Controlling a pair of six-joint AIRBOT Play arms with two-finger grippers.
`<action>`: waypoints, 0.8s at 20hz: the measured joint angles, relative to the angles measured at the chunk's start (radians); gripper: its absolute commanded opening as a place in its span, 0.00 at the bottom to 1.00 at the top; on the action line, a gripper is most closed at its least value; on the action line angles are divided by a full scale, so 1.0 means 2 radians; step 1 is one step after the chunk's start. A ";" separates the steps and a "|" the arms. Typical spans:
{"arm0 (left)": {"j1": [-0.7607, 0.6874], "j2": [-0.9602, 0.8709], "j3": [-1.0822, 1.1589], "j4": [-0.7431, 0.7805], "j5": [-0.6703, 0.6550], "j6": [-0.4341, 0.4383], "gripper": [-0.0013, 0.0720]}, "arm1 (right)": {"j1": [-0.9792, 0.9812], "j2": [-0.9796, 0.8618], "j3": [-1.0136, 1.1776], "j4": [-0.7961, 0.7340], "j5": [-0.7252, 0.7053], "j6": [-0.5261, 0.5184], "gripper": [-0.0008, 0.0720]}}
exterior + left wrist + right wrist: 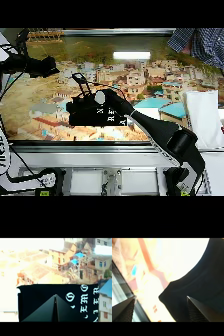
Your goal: Fold the clothes and pants, and hang the long-sleeved shirts on hangers.
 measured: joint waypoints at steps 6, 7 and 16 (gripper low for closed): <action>-0.009 0.021 -0.040 0.000 0.009 0.006 0.03 | -0.075 0.106 -0.098 -0.086 0.044 -0.010 0.98; -0.015 0.033 -0.064 0.000 0.018 0.007 0.03 | -0.098 0.132 -0.136 -0.102 0.052 -0.010 0.98; -0.103 0.134 -0.259 0.000 0.093 0.010 0.03 | -0.294 0.219 -0.365 -0.096 0.095 -0.010 0.98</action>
